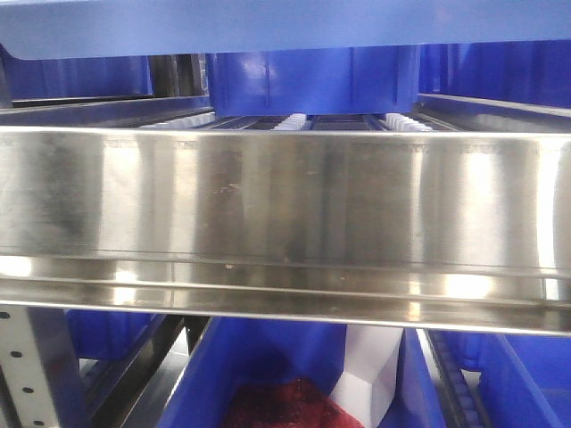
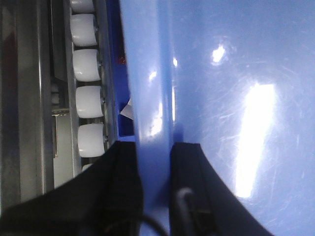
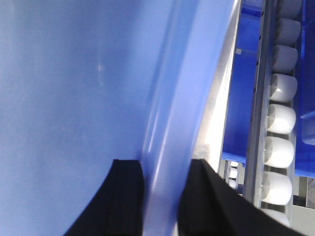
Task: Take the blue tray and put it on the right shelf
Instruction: 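Align the held tray above the upper shelf level with both grippers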
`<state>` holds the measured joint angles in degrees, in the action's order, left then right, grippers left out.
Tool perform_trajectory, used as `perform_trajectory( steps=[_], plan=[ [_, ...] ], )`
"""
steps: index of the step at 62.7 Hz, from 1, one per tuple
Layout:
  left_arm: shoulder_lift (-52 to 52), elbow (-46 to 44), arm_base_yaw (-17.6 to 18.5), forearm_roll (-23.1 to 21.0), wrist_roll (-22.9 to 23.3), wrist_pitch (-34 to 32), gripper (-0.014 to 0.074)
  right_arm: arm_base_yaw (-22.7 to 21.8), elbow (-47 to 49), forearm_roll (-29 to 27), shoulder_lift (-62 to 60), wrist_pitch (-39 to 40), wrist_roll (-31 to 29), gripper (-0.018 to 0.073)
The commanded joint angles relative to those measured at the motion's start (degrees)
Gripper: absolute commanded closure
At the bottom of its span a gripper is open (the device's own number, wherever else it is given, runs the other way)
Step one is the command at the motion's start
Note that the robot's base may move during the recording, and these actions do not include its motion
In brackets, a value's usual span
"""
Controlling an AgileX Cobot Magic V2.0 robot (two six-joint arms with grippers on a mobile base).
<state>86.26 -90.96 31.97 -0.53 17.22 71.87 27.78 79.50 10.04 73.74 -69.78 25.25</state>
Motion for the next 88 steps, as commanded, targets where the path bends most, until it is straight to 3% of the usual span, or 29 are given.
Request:
perform_trajectory(
  steps=[1, 77, 82, 88],
  plan=[
    [-1.94, -1.48, 0.7, -1.77, -1.67, 4.49, 0.0645, 0.26, 1.63, -0.32, -1.75, 4.82, -1.78, 0.0503],
    [-1.94, -1.48, 0.7, -2.82, -1.67, 4.16, 0.0645, 0.26, 1.75, -1.4, -1.75, 4.5, -1.78, 0.0503],
    [-1.71, -1.48, 0.7, -3.72, -5.24, 4.28, 0.0645, 0.26, 2.1, -3.34, -1.75, 4.51, -1.92, 0.0503],
    [-0.64, -3.11, -0.24, -3.51, -5.78, 4.18, 0.0645, 0.26, 3.48, -4.03, -0.96, 5.03, -2.6, 0.0503]
  ],
)
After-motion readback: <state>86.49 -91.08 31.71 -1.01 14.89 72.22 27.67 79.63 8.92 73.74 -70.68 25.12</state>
